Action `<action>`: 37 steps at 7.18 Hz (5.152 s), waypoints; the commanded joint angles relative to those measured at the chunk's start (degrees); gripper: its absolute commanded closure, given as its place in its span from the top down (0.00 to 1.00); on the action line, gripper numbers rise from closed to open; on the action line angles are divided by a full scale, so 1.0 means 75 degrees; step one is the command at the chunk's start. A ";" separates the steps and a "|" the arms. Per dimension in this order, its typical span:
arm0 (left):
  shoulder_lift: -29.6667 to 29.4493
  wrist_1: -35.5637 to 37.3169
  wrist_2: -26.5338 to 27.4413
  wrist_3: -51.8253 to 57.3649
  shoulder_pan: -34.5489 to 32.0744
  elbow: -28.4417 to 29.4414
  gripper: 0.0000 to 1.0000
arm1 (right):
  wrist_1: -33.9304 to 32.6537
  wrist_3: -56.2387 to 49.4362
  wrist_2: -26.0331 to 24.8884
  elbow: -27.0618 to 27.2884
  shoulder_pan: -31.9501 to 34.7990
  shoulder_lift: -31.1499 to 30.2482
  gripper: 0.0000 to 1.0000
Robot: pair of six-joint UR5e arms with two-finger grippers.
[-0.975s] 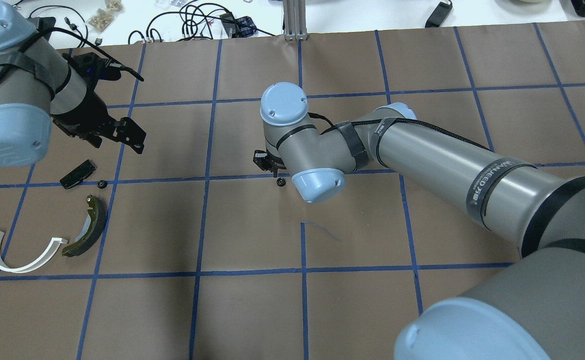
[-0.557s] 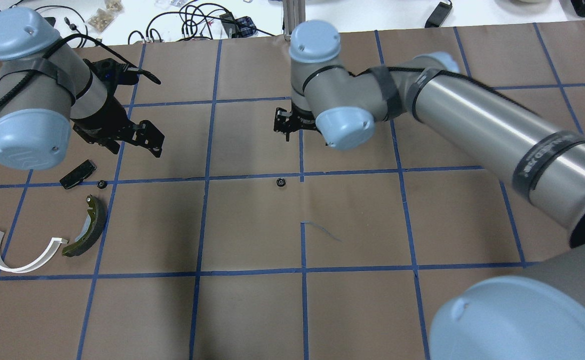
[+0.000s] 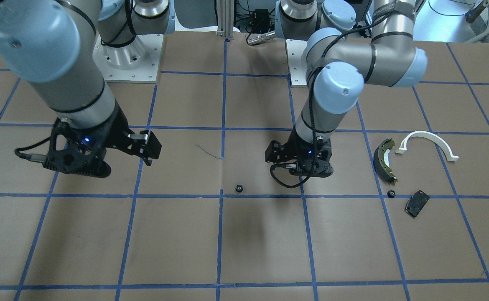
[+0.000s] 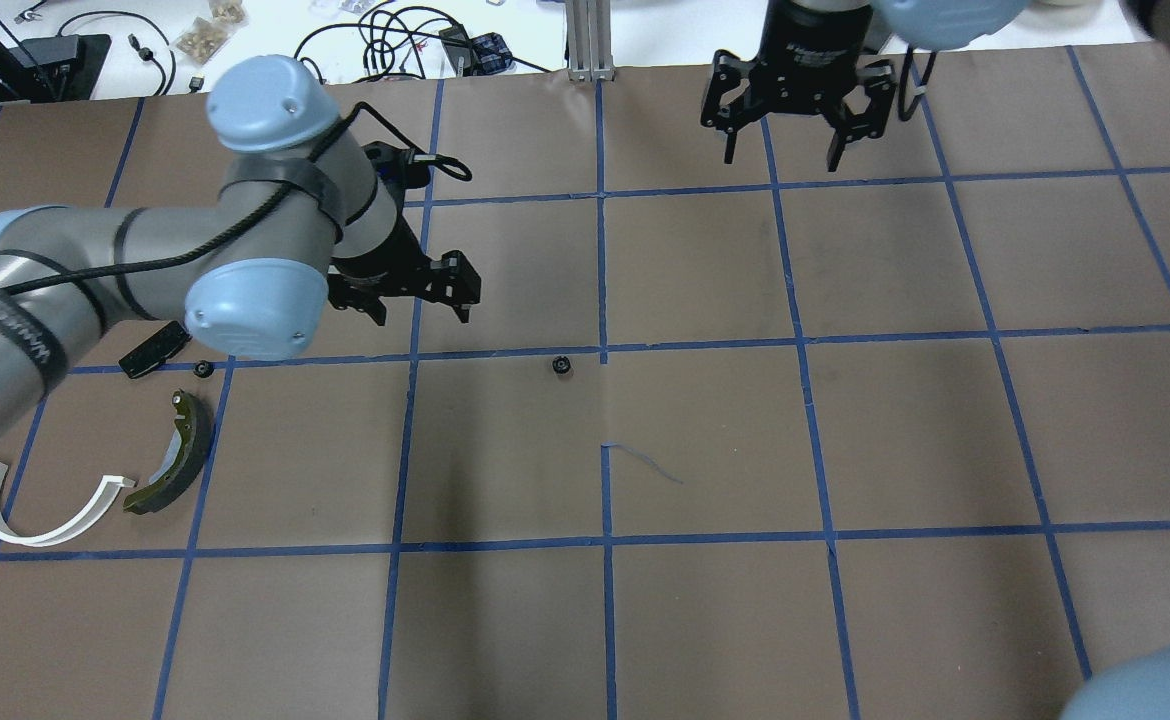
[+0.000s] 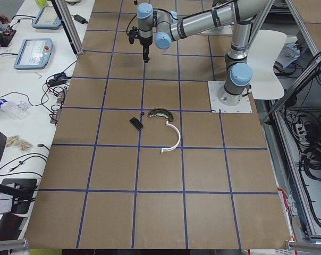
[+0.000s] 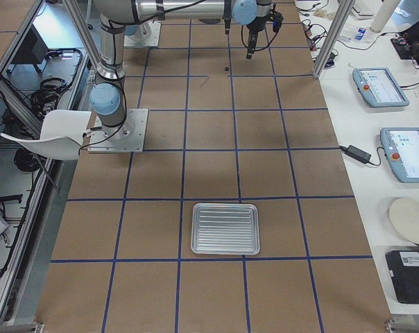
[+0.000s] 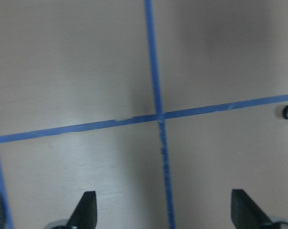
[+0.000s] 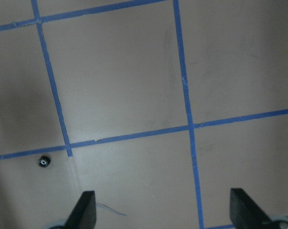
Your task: Place bearing gear from tray to pile
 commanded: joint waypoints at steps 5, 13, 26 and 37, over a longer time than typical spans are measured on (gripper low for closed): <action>-0.1966 0.1662 0.0832 -0.1864 -0.1576 0.0322 0.95 | -0.1654 -0.0802 -0.0127 0.2564 -0.0137 -0.2204 1.00; -0.1432 0.0661 0.0914 -0.1014 -0.0879 0.0637 0.00 | -0.0669 -0.0837 -0.0209 0.1741 -0.0125 -0.1851 1.00; -0.1335 0.1814 0.0820 0.6539 0.5643 -0.0229 0.03 | -0.0739 -0.0825 -0.0185 0.1800 -0.0102 -0.1863 1.00; 0.0095 -0.2553 0.0855 0.1893 0.0928 0.2444 1.00 | -0.0739 -0.0825 -0.0185 0.1858 -0.0090 -0.1875 1.00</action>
